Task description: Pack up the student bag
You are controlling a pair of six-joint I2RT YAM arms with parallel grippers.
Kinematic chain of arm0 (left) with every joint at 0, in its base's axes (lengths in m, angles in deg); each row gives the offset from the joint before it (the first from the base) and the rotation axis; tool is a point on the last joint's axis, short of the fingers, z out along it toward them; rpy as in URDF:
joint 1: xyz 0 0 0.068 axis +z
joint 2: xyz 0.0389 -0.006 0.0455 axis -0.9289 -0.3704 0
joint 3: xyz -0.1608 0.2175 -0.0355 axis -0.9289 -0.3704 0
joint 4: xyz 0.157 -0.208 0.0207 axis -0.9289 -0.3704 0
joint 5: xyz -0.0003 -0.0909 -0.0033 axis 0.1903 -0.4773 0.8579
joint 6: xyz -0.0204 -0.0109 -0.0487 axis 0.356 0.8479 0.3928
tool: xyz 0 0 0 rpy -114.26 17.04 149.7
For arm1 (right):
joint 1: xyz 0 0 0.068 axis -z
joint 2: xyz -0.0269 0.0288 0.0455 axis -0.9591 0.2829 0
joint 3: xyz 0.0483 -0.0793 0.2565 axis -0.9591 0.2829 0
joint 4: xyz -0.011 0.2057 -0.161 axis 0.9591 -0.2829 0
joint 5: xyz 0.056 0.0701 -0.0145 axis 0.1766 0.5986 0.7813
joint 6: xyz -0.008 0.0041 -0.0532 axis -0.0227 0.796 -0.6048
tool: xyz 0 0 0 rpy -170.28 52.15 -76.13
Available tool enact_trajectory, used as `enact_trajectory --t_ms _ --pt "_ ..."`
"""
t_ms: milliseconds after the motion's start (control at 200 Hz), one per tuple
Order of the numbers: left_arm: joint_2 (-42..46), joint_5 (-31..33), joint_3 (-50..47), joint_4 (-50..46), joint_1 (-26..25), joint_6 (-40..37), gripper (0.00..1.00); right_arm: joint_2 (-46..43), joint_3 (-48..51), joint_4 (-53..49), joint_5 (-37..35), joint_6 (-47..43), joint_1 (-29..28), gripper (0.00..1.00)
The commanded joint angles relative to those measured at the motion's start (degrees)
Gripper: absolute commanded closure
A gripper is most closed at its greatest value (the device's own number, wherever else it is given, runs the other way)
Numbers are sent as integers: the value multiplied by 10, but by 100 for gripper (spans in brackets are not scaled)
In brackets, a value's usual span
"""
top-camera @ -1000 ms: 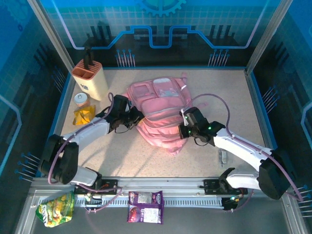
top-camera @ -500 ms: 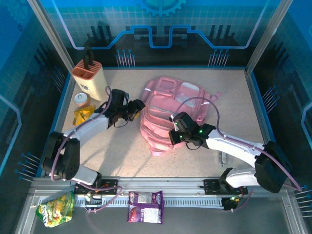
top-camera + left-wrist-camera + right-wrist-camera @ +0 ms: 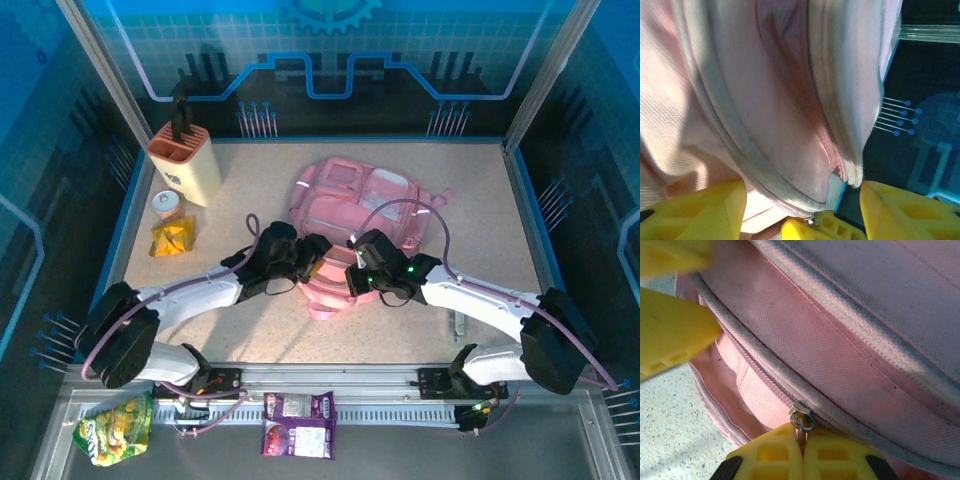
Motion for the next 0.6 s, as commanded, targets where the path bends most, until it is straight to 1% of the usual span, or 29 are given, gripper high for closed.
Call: enact_trajectory --t_ms 0,70,155,215,255,295,315,375,430,465,525,595 --pt "-20 54 3 29 -21 59 40 -2 4 27 -4 10 -7 100" --pt "-30 74 4 20 -35 87 45 -1 7 35 -2 11 -7 100" --pt "-42 87 -1 45 -40 103 52 3 5 35 -5 11 -6 100" --pt "-40 100 3 28 -41 104 61 3 0 28 -11 9 -7 100" --pt "-33 112 2 23 -41 96 68 1 -2 23 -16 7 -7 100" --pt "-25 127 2 15 -41 81 73 -2 -2 18 -20 4 -7 100" --pt "-20 134 2 6 -41 77 75 -5 -1 17 -24 2 -7 100" --pt "-2 157 4 -24 -38 63 85 -11 2 11 -30 -4 -5 100" --pt "15 170 4 -60 -33 54 92 -18 4 4 -34 -10 -1 100" --pt "26 176 0 -76 -27 50 95 -23 6 -1 -37 -13 2 100" --pt "45 180 -11 -88 -11 34 97 -34 11 -15 -40 -17 11 100" --pt "65 159 -20 -102 21 14 100 -49 21 -29 -40 -21 24 100"
